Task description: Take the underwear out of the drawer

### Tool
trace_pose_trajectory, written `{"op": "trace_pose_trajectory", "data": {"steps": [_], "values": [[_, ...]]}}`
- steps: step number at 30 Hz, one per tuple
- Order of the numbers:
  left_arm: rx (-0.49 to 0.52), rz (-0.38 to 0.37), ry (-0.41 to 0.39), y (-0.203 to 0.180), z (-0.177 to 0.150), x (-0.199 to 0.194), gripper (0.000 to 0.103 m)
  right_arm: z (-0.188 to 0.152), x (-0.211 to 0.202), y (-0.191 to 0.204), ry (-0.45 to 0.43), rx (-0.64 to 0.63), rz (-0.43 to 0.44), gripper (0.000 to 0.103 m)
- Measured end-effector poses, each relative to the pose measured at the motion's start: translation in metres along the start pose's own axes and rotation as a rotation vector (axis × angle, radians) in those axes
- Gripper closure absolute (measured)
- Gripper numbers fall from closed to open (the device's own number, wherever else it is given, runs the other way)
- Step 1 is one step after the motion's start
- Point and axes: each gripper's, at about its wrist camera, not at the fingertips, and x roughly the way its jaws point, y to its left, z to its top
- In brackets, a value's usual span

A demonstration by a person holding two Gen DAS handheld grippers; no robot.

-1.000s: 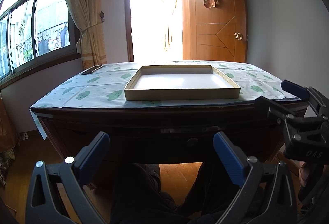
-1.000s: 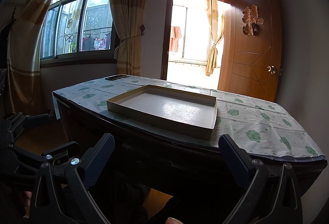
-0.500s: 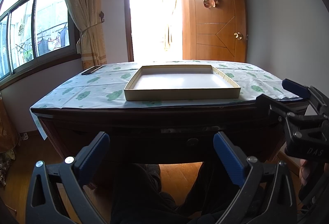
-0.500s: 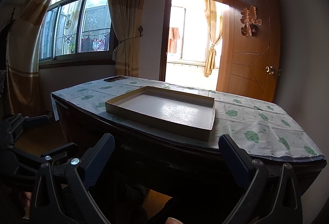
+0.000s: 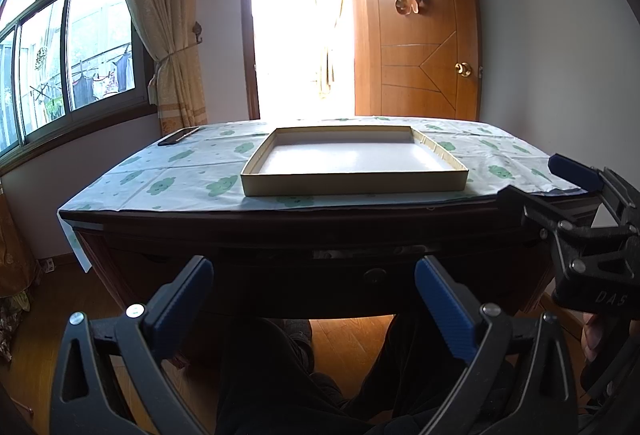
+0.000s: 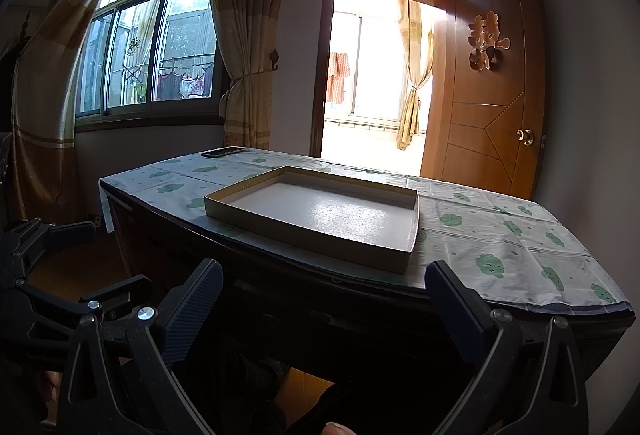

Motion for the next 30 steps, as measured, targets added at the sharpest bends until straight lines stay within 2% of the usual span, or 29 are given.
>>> {"op": "trace_pose_trajectory", "data": {"steps": [10, 15, 21, 26, 30], "values": [[0.006, 0.004, 0.010, 0.001, -0.003, 0.007, 0.000, -0.001, 0.001, -0.001, -0.001, -0.004, -0.001, 0.001], [0.004, 0.011, 0.039, 0.003, -0.009, 0.023, 0.000, -0.007, 0.008, -0.004, -0.031, -0.001, 0.033, 0.001], [0.001, 0.014, 0.073, 0.005, -0.018, 0.042, 0.000, -0.027, 0.036, -0.017, -0.057, 0.013, 0.059, 0.001], [-0.012, 0.015, 0.097, 0.008, -0.026, 0.058, 0.000, -0.045, 0.064, -0.028, -0.078, -0.004, 0.024, 0.001], [-0.021, 0.017, 0.127, 0.009, -0.031, 0.068, 0.000, -0.055, 0.076, -0.030, -0.146, -0.063, 0.014, 0.001]]}}
